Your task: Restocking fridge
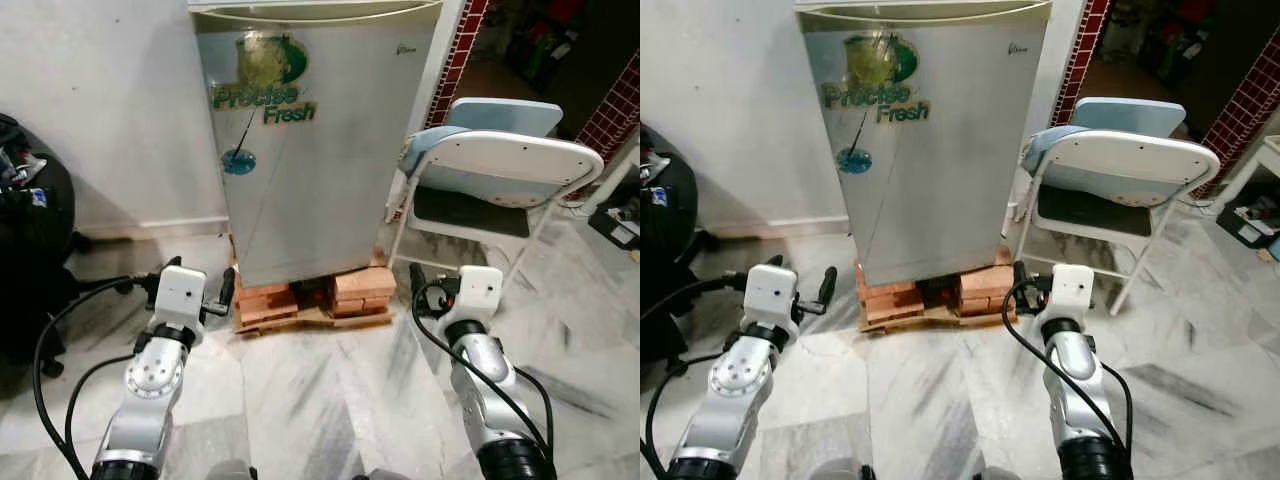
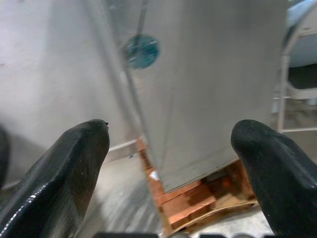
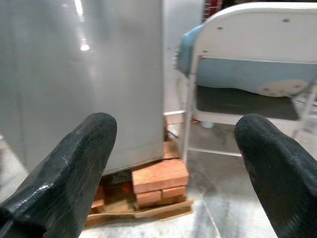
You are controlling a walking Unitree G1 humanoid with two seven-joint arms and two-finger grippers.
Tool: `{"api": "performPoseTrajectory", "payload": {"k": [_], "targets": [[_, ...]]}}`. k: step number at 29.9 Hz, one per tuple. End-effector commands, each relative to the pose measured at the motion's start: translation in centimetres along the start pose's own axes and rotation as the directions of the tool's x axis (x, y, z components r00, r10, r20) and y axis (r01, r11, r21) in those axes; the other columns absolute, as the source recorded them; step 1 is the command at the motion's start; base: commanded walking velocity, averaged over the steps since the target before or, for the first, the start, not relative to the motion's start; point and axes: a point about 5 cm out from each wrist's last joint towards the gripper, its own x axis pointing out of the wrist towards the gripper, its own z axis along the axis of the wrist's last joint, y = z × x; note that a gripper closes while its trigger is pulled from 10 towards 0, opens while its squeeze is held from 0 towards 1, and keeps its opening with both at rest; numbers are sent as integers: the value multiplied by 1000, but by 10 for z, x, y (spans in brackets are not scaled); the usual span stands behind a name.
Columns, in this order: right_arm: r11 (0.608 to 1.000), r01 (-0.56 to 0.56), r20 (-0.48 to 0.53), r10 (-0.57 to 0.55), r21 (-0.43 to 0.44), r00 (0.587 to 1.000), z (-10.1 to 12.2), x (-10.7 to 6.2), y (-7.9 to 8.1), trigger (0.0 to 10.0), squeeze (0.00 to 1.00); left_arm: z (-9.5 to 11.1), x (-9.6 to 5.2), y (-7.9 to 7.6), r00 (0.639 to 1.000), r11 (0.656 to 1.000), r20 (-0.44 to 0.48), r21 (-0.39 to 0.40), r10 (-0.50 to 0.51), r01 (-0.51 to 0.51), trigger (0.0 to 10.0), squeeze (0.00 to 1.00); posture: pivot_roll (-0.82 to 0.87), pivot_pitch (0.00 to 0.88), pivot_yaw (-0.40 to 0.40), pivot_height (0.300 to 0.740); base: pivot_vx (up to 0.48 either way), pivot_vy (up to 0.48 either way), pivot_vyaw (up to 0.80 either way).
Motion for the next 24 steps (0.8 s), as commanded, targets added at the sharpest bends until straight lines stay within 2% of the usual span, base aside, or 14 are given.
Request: {"api": "performPoseTrajectory", "payload": {"k": [1,7,13,21,24], "targets": [[1000,18,-1,-18,2,1000,0,1,-4,10000,0,0,1,-1,1000,1000,-2,3,-29,29,10000,0,47,0,-19,740,0,480,-800],[1000,21,-2,-21,-3,1000,0,1,-5,10000,0,-1,-2,2,999,999,2,31,-40,40,10000,0,47,0,-18,740,0,480,-800],[1000,19,-5,-19,-3,1000,-2,0,-5,10000,0,-5,-3,7,1000,999,-14,21,-24,24,10000,0,46,0,-22,740,0,480,-800],[1000,17,2,-17,-9,1000,0,1,-7,10000,0,-8,-3,13,999,999,-36,12,-29,30,10000,0,47,0,-32,740,0,480,0],[1000,16,2,-16,-10,1000,1,1,-8,10000,0,-13,-7,18,997,999,-69,-25,-35,33,10000,0,47,0,-34,740,0,480,0]]}}
